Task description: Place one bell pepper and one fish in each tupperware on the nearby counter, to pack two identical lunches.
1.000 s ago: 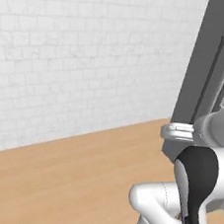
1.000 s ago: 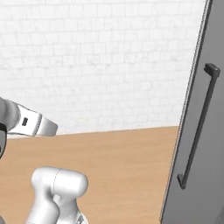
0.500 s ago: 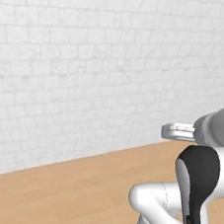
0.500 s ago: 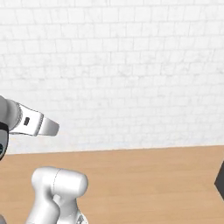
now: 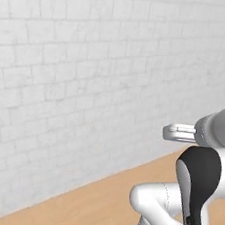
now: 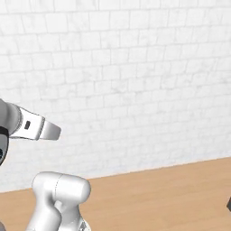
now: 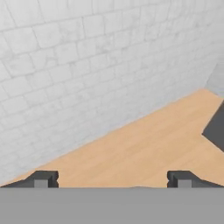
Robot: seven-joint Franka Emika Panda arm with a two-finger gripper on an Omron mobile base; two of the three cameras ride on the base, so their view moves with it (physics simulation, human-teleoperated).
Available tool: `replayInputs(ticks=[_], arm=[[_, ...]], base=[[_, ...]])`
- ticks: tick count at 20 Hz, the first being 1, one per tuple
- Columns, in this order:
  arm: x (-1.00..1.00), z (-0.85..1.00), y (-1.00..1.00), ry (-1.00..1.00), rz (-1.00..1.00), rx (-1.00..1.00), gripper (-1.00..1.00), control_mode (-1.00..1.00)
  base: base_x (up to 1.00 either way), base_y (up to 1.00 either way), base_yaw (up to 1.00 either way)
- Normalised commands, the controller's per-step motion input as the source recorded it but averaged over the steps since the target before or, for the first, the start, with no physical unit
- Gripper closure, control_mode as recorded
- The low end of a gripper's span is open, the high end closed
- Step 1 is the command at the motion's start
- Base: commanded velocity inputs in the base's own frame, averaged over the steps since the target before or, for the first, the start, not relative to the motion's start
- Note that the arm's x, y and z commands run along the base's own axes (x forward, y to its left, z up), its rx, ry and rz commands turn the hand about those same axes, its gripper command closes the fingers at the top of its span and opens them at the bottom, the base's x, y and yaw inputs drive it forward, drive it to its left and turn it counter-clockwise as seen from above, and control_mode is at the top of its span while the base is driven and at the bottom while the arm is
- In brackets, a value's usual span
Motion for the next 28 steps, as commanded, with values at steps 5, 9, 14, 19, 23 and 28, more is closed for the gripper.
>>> replayInputs(ticks=[5, 9, 14, 19, 23, 28], arm=[[0.00, 0.00, 0.00, 0.00, 0.00, 0.00, -1.00, 1.00], [0.00, 0.00, 0.00, 0.00, 0.00, 0.00, -1.00, 1.00], [0.00, 0.00, 0.00, 0.00, 0.00, 0.00, -1.00, 1.00], [0.00, 0.00, 0.00, 0.00, 0.00, 0.00, -1.00, 1.00], [0.00, 0.00, 0.00, 0.00, 0.00, 0.00, -1.00, 1.00], [0.00, 0.00, 0.00, 0.00, 0.00, 0.00, -1.00, 1.00]], base=[[1.00, 0.47, -0.53], [0.98, 0.08, -0.55], [0.75, -0.17, -0.51], [0.61, -0.32, -0.55], [0.40, -0.53, -0.55], [0.28, -0.59, -0.35]])
